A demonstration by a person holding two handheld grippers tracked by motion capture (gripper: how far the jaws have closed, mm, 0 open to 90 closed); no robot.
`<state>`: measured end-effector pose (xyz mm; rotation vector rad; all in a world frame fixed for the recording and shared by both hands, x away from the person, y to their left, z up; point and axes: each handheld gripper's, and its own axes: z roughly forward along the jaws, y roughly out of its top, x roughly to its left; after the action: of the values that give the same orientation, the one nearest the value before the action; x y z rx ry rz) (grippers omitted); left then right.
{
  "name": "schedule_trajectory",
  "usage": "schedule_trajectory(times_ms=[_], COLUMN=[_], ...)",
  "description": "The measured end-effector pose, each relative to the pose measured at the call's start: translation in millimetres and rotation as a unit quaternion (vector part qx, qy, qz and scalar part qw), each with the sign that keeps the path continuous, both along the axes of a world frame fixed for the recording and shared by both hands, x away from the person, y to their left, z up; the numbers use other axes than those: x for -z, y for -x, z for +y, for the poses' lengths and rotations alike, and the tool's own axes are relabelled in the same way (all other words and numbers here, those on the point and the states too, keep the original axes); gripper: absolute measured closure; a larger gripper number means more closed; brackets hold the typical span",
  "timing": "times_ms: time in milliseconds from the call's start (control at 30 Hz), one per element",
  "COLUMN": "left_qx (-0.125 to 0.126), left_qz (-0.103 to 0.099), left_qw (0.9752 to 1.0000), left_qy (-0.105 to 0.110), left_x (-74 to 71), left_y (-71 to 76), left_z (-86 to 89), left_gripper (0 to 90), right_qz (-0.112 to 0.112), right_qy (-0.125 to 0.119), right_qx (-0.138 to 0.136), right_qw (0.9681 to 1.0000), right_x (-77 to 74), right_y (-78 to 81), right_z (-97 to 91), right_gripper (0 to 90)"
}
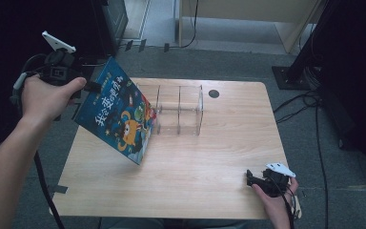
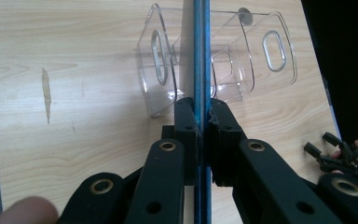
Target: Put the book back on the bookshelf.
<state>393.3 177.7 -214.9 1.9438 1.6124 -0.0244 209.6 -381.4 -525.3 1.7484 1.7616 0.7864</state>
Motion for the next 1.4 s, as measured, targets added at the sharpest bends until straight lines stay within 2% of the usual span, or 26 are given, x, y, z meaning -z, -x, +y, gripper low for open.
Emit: schedule_trajectory(times_ms=[367,567,1133,1400], left_qx=[-0.016,-0.027,-0.043,-0.056], left_qz=[0.0,0.001,0.008,0.008], left_qw=[0.9999,0.9996,0.999,0.9984], left_qy=[0.0,0.008,-0.012,-0.006], left_x=[7.9,11.9,21.1,22.1], left_y=[-14.0,-21.5,-38.8,-42.3], left_z=[-6.5,-7.3,-27.1,-27.1], left_gripper=[85.3,85.3,85.2,85.2], right_qz=[0.0,0.0,-0.001,-0.001], right_qy=[-0.001,-0.001,-0.003,-0.004], right_qx=[0.0,0.0,0.001,0.001], right_qw=[1.0,1.0,1.0,1.0], right_x=[0.0,0.0,-0.1,0.0], right_y=[0.0,0.0,0.2,0.2], right_z=[-0.1,-0.2,-0.5,-0.6], right_gripper=[6.9,6.8,6.9,6.9])
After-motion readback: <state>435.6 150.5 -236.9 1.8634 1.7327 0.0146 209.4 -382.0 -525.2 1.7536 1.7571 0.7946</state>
